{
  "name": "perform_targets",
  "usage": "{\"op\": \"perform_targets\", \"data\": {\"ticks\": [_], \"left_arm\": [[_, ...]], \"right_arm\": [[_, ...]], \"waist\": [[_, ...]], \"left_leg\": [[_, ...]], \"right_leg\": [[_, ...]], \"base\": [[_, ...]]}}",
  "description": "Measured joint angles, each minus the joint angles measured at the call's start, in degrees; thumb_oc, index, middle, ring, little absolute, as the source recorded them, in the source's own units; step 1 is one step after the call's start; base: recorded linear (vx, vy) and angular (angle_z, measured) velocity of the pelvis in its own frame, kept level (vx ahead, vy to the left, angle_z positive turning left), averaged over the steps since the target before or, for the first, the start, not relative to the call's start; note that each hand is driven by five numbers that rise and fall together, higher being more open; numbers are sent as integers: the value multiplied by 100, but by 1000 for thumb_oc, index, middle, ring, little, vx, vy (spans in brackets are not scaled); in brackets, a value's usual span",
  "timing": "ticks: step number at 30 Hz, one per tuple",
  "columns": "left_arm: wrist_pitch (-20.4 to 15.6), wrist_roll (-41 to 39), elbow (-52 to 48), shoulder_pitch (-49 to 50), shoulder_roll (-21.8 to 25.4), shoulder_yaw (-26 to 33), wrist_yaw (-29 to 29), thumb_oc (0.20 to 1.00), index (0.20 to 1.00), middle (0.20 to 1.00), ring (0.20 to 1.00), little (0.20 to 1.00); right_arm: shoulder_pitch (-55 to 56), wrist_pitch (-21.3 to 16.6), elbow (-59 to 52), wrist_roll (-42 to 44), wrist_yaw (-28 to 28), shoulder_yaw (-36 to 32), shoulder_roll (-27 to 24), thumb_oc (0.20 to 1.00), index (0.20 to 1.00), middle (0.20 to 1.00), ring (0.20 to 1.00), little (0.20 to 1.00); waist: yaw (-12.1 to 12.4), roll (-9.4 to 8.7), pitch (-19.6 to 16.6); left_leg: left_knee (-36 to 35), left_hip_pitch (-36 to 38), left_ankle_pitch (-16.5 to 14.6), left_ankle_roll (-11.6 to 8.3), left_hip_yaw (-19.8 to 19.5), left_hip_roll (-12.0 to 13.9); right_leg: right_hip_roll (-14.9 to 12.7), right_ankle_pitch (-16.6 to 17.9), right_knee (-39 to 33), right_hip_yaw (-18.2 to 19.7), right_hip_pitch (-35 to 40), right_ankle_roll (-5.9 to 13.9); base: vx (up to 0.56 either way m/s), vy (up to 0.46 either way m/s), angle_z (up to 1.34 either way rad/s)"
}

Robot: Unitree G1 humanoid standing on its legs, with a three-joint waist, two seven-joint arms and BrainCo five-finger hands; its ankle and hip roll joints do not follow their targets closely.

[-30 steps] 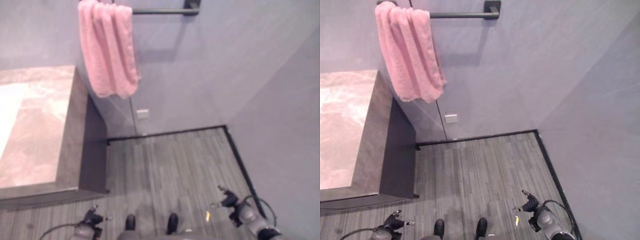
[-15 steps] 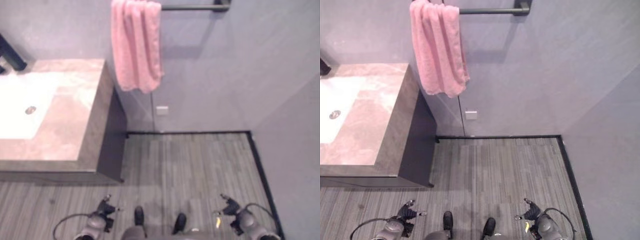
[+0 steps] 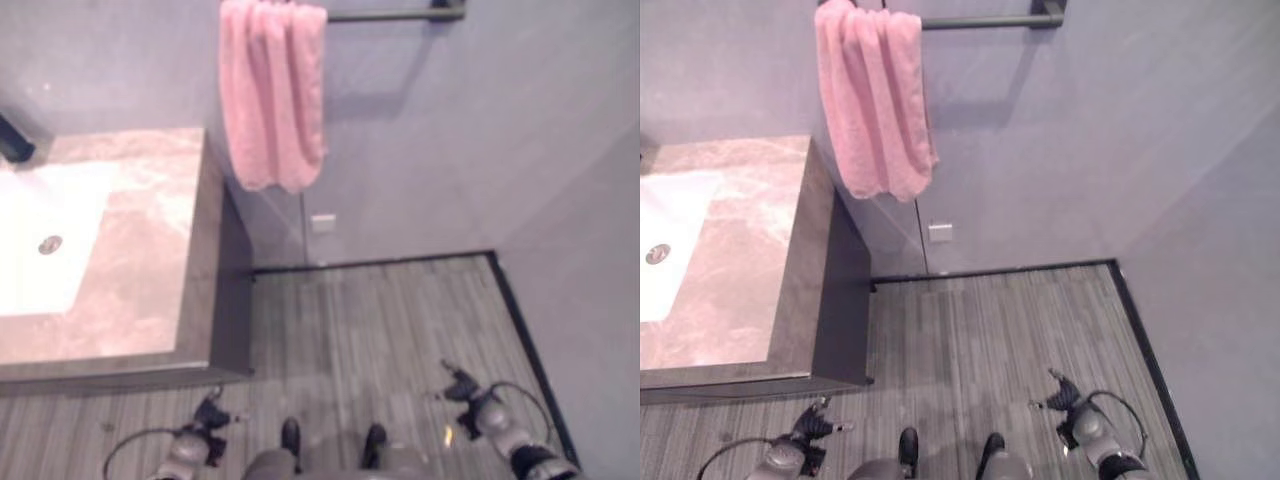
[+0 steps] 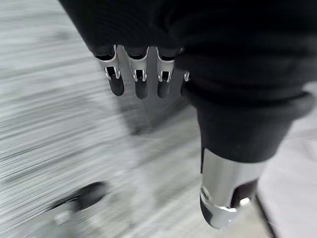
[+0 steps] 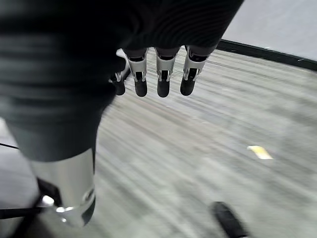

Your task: Put brush and paste in cup on sink, flatten towel.

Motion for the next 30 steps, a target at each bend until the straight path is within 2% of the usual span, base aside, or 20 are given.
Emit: {"op": "perform_targets", "data": {"ticks": [1, 2, 3, 5, 6, 7, 9, 11, 12, 13, 14, 15, 17, 18, 20, 21, 22, 24, 26, 30], "left_arm": [[-15, 1, -259, 176, 231, -1, -4, 1000, 1000, 1000, 1000, 1000], [-15, 0, -347, 225, 313, 17, -7, 1000, 1000, 1000, 1000, 1000], [2, -2, -556, 340, 380, 56, -30, 1000, 1000, 1000, 1000, 1000], [-4, -3, -560, 336, 362, 46, -37, 1000, 1000, 1000, 1000, 1000], [-5, -3, -525, 303, 299, 81, -22, 1000, 1000, 1000, 1000, 1000], [22, -3, -515, 294, 263, 138, -9, 1000, 1000, 1000, 1000, 1000], [72, -5, -510, 319, 261, 215, 15, 1000, 1000, 1000, 1000, 1000], [99, -13, -518, 471, 396, 252, 81, 1000, 1000, 1000, 1000, 1000], [104, -12, -508, 557, 412, 255, 104, 1000, 1000, 1000, 1000, 1000], [94, -7, -535, 630, 426, 213, 89, 1000, 1000, 1000, 1000, 1000], [84, -5, -516, 636, 431, 181, 68, 1000, 1000, 1000, 1000, 1000], [132, -12, -340, 497, 412, 216, 108, 1000, 1000, 1000, 1000, 1000], [147, -12, -243, 553, 429, 296, 122, 1000, 1000, 1000, 1000, 1000], [144, -14, -154, 451, 417, 289, 100, 1000, 1000, 1000, 1000, 1000], [97, -19, -191, 275, 381, 288, 93, 1000, 1000, 1000, 1000, 1000], [93, -19, -201, 169, 369, 289, 94, 1000, 1000, 1000, 1000, 1000], [78, -21, -217, 57, 369, 287, 100, 1000, 1000, 1000, 1000, 1000], [56, -20, -319, -64, 348, 279, 102, 1000, 1000, 1000, 1000, 1000], [55, -18, -312, -403, 346, 168, 116, 1000, 1000, 1000, 1000, 1000], [11, -3, -339, -559, 330, 45, 118, 1000, 1000, 1000, 1000, 1000]], "right_arm": [[168, -50, -416, 7, 10, 20, 54, 1000, 1000, 1000, 1000, 1000], [204, -63, -566, 9, 24, 20, 70, 1000, 1000, 1000, 1000, 1000], [248, -92, -768, 9, 58, 19, 100, 1000, 1000, 1000, 1000, 1000], [212, -77, -789, 6, 73, 22, 120, 1000, 1000, 1000, 1000, 1000], [158, -78, -838, 4, 73, 27, 137, 1000, 1000, 1000, 1000, 1000], [126, -62, -916, 1, 85, 32, 152, 1000, 1000, 1000, 1000, 1000], [228, -106, -1098, -4, 102, 41, 164, 1000, 1000, 1000, 1000, 1000], [190, -77, -1147, -11, 138, 246, 173, 1000, 1000, 1000, 1000, 1000], [171, -106, -1210, -19, 155, 249, 120, 1000, 1000, 1000, 1000, 1000], [155, -104, -1234, -19, 160, 251, 65, 1000, 1000, 1000, 1000, 1000], [79, -132, -1242, -23, 171, 256, -10, 1000, 1000, 1000, 1000, 1000], [52, -125, -1295, -31, 206, 268, -227, 1000, 1000, 1000, 1000, 1000], [0, -124, -1345, -31, 213, 248, -374, 1000, 1000, 1000, 1000, 1000], [-34, -118, -1367, -32, 195, 233, -450, 1000, 1000, 1000, 1000, 1000], [-16, -130, -1418, -32, 189, 242, -527, 1000, 1000, 1000, 1000, 1000], [-18, -120, -1415, -32, 181, 249, -511, 1000, 1000, 1000, 1000, 1000], [-53, -120, -1431, -35, 165, 255, -490, 1000, 1000, 1000, 1000, 1000], [-65, -110, -1414, -55, 153, 273, -495, 1000, 1000, 1000, 1000, 1000], [50, -76, -1402, -246, 104, 309, -524, 1000, 1000, 1000, 1000, 1000], [48, -2, -973, -269, 80, 374, -267, 1000, 1000, 1000, 1000, 1000]], "waist": [[22, -106, -32], [29, -134, -34], [43, -74, 3], [82, 10, 54], [97, 7, 83], [125, 32, 146], [89, -20, 159], [119, -240, 55], [158, -274, 16], [166, -211, 5], [165, -173, 10], [138, -205, 6], [155, -230, -3], [113, -293, -12], [100, -362, -21], [101, -422, -18], [98, -535, -39], [56, -548, -20], [-195, -591, -4], [-179, -503, 9]], "left_leg": [[-169, 109, -20, 74, 115, -83], [-195, 104, 9, 106, 168, -106], [-226, 112, 60, 119, 186, -115], [-234, 145, 55, 125, 163, -90], [-258, 190, 15, 100, 145, -102], [-260, 250, 4, 81, 129, -90], [-283, 356, -54, -4, -22, -66], [-239, 443, -220, -185, -170, -17], [-243, 499, -285, -287, -205, 94], [-211, 496, -311, -327, -223, 241], [-172, 492, -342, -376, -295, 371], [115, 328, -342, -378, -460, 550], [319, 262, -337, -375, -466, 667], [833, 18, -334, -452, -446, 748], [1500, -302, -287, -517, -340, 794], [1941, -505, -326, -548, -251, 853], [2111, -621, -403, -611, -263, 748], [1980, -731, -426, -636, -381, 560], [975, -990, -403, -564, 183, 387], [247, -1554, 64, -283, 145, 296]], "right_leg": [[-88, -65, -114, 112, -85, 97], [-111, -35, -406, 2, -93, 107], [-105, 176, -1430, -72, 14, 105], [-261, 545, -2098, 10, 73, 283], [-360, 933, -2724, 58, 134, 453], [-390, 1092, -2758, 87, 129, 459], [-319, 1215, -2712, 139, 205, 353], [64, 1203, -2287, 192, 219, 229], [237, 1048, -2313, 45, 316, -222], [386, 1008, -2364, 30, 396, -209], [516, 944, -2453, -57, 498, -307], [719, 879, -2691, -280, 695, -418], [873, 883, -2707, -267, 732, -582], [933, 755, -2712, -330, 801, -673], [1027, 690, -2712, -323, 861, -742], [1051, 621, -2708, -320, 949, -866], [1010, 501, -2708, -284, 970, -1033], [1035, 502, -2706, -263, 970, -1034], [910, 385, -2715, -608, 960, -1022], [934, 303, -2712, -714, 1056, -878]], "base": [[175, -19, -27], [242, -85, -22], [250, -123, -11], [304, -188, -2], [357, -250, 0], [398, -295, 11], [424, -349, 43], [379, -356, 43], [333, -330, 17], [333, -347, 13], [294, -318, 40], [376, -415, 43], [312, -324, 16], [158, -141, 4], [175, -99, 9], [156, -13, 0], [81, 29, -13], [125, 19, -6], [124, 59, 51], [140, 145, 17]]}}
